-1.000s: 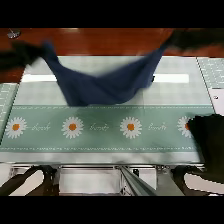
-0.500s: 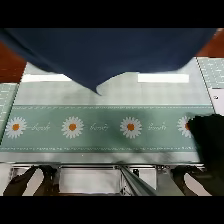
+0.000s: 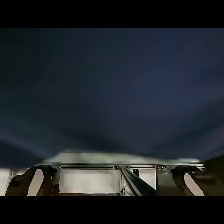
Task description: Fold the shirts.
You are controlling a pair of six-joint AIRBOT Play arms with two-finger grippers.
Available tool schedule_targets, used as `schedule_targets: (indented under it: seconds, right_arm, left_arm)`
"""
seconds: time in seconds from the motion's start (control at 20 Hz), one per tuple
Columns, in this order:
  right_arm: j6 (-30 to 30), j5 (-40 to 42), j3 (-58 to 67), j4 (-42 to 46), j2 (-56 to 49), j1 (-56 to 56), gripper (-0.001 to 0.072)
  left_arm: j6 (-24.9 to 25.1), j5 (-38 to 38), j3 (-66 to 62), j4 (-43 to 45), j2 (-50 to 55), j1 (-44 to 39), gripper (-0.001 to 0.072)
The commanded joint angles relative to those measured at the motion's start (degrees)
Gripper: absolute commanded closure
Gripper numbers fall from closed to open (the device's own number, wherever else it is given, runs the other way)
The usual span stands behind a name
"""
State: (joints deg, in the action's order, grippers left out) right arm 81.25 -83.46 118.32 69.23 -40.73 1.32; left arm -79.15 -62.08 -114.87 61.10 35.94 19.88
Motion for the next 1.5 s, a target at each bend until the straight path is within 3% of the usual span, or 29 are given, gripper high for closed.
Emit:
schedule_targets:
  seconds: [0.0, 0.2, 0.4, 0.65, 0.8, 0.95, 1.2, 1.35, 1.4, 1.45]
  right_arm:
    - [0.35, -4.04, -3.04, 0.83, 0.90, 0.00, 0.0692]
    - [0.35, -3.50, -14.56, 2.51, 0.66, 0.00, 0.0691]
    - [-0.07, 0.17, -28.06, 4.94, -5.07, 0.00, 0.0692]
    - [2.69, 14.08, -30.23, 10.40, -24.13, 0.94, 0.0692]
    - [3.69, 18.16, -23.37, 3.08, -38.77, 3.98, 0.0692]
    - [3.63, 20.52, -12.59, -2.67, -53.13, 4.39, 0.0692]
    - [6.88, 27.54, -3.10, -14.51, -69.81, 4.79, 0.0692]
    - [6.84, 26.97, -2.80, -24.57, -74.88, 5.77, 0.0679]
    - [6.84, 25.70, -2.80, -27.91, -75.84, 6.49, 0.0438]
    - [6.19, 23.76, -2.80, -30.71, -76.15, 7.37, 0.0117]
  left_arm:
    - [-1.27, -1.97, 3.72, 1.18, 0.92, -2.73, 0.0687]
    - [-0.96, -4.31, 13.40, -4.98, 4.92, -2.78, 0.0686]
    - [0.94, -2.29, 22.56, -5.64, 11.93, -4.02, 0.0686]
    - [1.97, 10.19, 26.64, -5.29, 27.65, -11.08, 0.0686]
    - [0.72, 21.70, 26.64, -5.46, 36.79, -14.21, 0.0686]
    - [-1.84, 27.04, 26.64, -5.51, 45.07, -15.89, 0.0686]
    - [-4.57, 26.32, 26.64, -6.80, 55.56, -17.49, 0.0686]
    - [-4.74, 22.80, 26.64, -8.15, 59.10, -18.12, 0.0674]
    - [-4.72, 21.05, 26.64, -8.63, 59.76, -18.10, 0.0482]
    - [-4.48, 18.91, 26.64, -8.24, 59.84, -17.81, 0.0081]
